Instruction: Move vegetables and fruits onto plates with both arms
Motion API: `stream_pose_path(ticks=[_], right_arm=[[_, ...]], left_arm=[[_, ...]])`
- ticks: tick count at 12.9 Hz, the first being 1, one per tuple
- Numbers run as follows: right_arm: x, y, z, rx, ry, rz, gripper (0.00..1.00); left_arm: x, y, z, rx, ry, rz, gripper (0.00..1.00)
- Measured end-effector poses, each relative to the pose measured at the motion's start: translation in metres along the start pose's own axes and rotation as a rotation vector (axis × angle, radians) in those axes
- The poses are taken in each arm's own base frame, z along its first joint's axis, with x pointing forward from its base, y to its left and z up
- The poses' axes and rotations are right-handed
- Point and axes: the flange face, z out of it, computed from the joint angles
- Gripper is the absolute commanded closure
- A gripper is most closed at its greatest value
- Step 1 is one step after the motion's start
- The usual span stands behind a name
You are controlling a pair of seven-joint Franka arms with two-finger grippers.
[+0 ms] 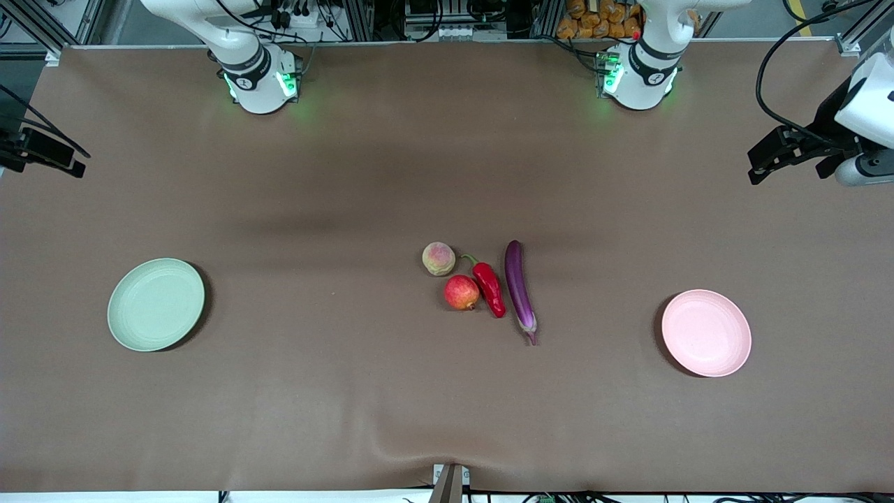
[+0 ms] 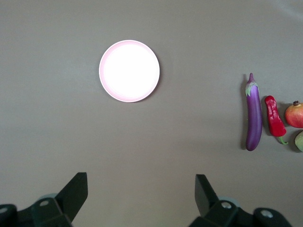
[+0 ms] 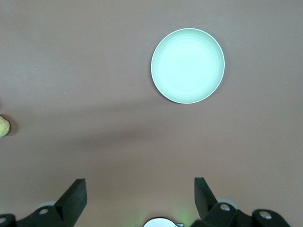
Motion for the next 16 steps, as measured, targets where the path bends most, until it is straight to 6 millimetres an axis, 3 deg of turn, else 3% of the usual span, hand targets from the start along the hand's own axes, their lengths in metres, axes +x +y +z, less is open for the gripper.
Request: stream_pose_path(ticks=[7,16], right_arm=[[0.001,-0.008,0.002,-0.002,-0.005,-0.014,0.00],[0.001,-0.024,0.010,0.043,-0.038,-0.012,0.00]], left_arm=[[0.000,0.000,-0.004,-0.008,0.006,-0.001,0.00],[0.002,0.004,0.005,-0.019,-0.017,0.006,0.00]])
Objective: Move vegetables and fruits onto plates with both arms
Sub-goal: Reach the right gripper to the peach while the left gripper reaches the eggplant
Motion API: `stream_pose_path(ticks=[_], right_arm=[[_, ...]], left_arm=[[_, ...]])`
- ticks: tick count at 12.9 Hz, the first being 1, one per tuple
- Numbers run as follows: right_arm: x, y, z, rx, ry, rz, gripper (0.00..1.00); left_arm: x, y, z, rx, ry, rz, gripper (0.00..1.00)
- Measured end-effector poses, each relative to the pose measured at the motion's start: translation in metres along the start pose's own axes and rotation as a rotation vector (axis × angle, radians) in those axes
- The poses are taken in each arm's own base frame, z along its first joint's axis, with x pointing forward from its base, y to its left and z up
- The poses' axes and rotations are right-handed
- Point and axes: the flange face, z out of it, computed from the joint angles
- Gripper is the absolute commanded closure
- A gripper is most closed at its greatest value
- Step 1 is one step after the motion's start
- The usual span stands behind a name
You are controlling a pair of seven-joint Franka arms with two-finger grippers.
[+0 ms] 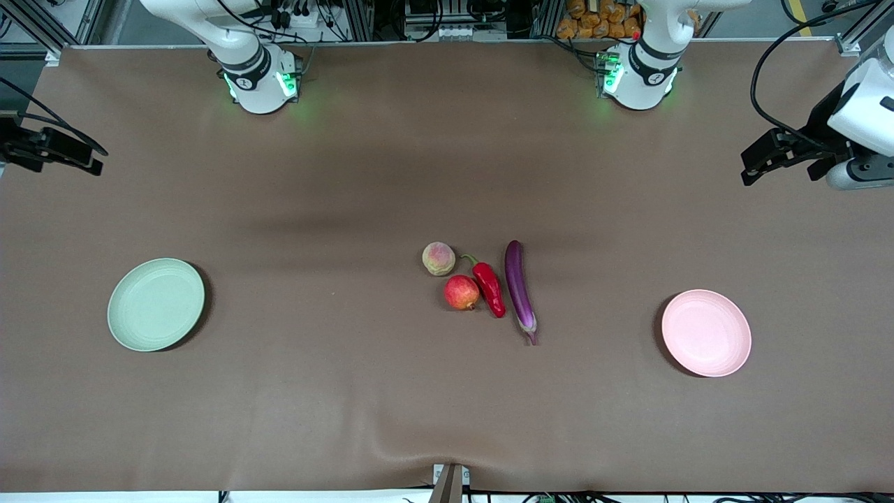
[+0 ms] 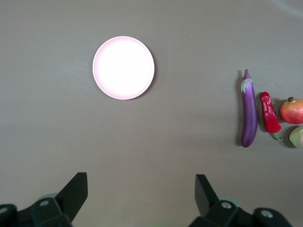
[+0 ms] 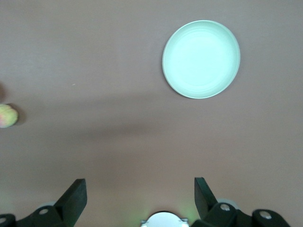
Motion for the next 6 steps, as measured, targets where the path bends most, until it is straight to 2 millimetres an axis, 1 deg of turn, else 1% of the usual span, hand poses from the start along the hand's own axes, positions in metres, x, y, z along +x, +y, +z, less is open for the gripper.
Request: stream_pose_path(ticks=[2,4,5,6], right_arm=[[0.003,-0.014,0.010,0.116,-0.051,0.134,0.00],[0.008,-0.024,0.026,0.204,-0.138,0.294,0.00],[0.010,-0.026,0.035,0.226,-0.180,0.359,0.00],[0.011,-0.027,0.043,0.240,-0.216,0.419,0.00]], left_arm=[[0.000,0.000,0.002,0.001,-0.004,0.000,0.00],[0.000,0.003,0.011,-0.008,-0.024,-0.001,0.00],[0.002,0.010,0.021,-0.027,-0.034,-0.012,0.00],[0.008,0.021,0.038,-0.042,-0.032,-0.030,0.00]])
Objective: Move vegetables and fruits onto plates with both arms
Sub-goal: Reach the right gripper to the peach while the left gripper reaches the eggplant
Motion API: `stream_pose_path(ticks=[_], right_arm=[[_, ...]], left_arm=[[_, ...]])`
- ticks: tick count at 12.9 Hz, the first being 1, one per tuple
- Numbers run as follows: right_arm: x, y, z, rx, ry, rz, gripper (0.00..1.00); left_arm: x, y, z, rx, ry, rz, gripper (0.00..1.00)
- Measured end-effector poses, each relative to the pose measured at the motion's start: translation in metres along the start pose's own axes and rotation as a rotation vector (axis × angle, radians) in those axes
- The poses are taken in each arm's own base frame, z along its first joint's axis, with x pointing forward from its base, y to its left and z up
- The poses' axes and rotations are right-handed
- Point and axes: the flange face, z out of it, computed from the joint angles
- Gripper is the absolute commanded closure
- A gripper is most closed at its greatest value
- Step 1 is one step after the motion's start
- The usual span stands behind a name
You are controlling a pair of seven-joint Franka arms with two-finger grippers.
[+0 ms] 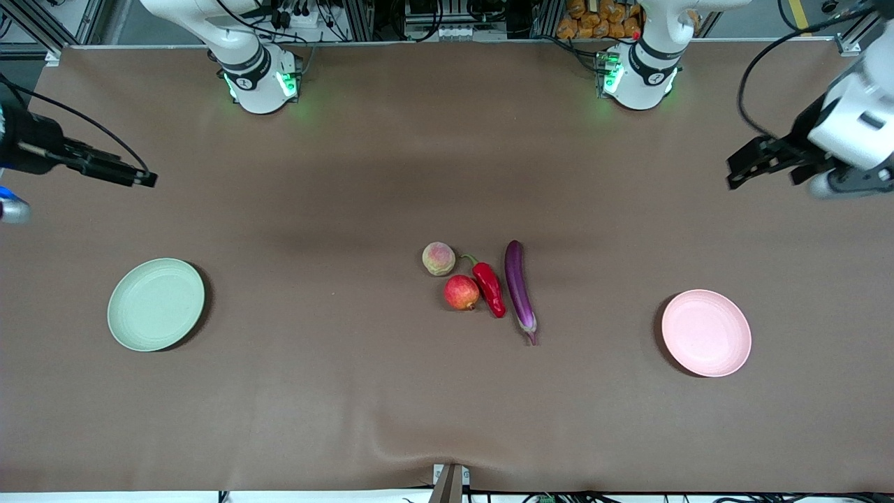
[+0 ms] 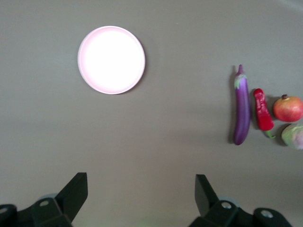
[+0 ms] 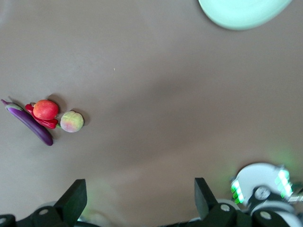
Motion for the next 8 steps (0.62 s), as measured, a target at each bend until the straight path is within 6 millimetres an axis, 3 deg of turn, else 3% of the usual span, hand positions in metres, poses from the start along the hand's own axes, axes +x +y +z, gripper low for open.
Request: stream_pose_path(ticks=[2,4,8], right_arm=[[0.002,-0.004,0.012,0.035,-0.057,0.133,0.00],[0.008,-0.015,0.029,0.043,-0.115,0.256,0.00],[0.033,-0.056,0.110,-0.036,-0.202,0.419,0.00]], left_arm=[[0.014,0.038,0.049,-0.019,0.015,-0.064,0.00],[0.021,0.095,0.107,-0.036,0.003,-0.163,0.00],[0.008,0.218,0.239,-0.015,0.028,-0.369,0.00]])
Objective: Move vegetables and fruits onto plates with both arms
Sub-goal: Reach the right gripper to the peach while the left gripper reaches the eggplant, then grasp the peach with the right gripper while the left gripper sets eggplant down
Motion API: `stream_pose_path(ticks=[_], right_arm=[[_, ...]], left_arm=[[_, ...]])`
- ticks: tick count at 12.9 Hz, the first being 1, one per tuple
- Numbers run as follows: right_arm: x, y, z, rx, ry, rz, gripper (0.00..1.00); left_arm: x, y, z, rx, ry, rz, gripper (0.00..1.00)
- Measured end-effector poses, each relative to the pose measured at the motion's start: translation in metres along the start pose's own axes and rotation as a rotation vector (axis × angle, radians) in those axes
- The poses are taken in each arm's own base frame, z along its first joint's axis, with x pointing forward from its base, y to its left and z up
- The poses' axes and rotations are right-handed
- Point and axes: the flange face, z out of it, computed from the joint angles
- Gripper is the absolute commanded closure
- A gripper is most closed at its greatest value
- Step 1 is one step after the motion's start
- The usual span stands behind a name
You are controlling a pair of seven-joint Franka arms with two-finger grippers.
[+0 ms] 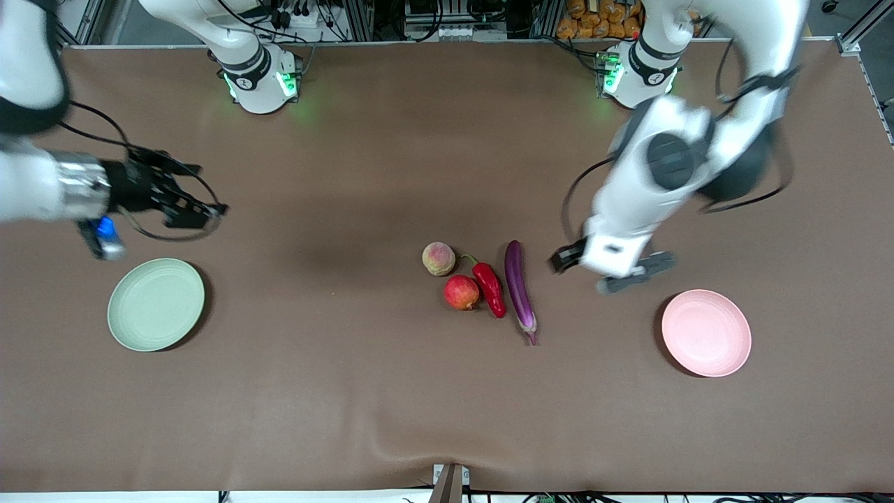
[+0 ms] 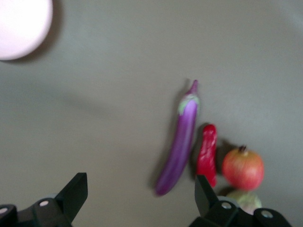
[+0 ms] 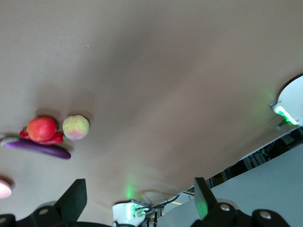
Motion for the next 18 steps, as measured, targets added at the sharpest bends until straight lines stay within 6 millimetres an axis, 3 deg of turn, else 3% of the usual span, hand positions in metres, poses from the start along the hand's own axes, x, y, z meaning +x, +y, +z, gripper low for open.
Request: stream_pose_path(ticks=[3,6,8,11,12,16,18], right_arm=[[0.012,-0.012,0.048,-0.026,-0.061,0.037,0.00],[0.002,-0.034,0.098,-0.003,-0.034,0.068,0.00],[-0.017,-0.057,0.138,0.032,0.023,0.126,0.00],[-0.060,-0.095,0.194,0.095,0.116,0.188,0.00],[-0.070,-0.108,0.215,0.128,0.149,0.214,0.00],[-0.077,-0.147,0.319,0.233,0.249,0.297,0.00],[-0.077,-0.155,0.358,0.271,0.277,0.306,0.00]], left_arm=[[-0.027,0.033,0.100,0.022,0.045,-0.090,0.01],[-0.033,0.039,0.158,0.008,0.041,-0.128,0.18],[-0.032,0.038,0.173,0.008,0.034,-0.131,0.35],[-0.031,0.037,0.183,0.007,0.031,-0.133,0.87],[-0.031,0.036,0.185,0.008,0.030,-0.134,1.00],[-0.023,0.035,0.183,0.003,0.036,-0.114,1.00],[-0.005,0.029,0.171,-0.001,0.048,-0.070,1.00]])
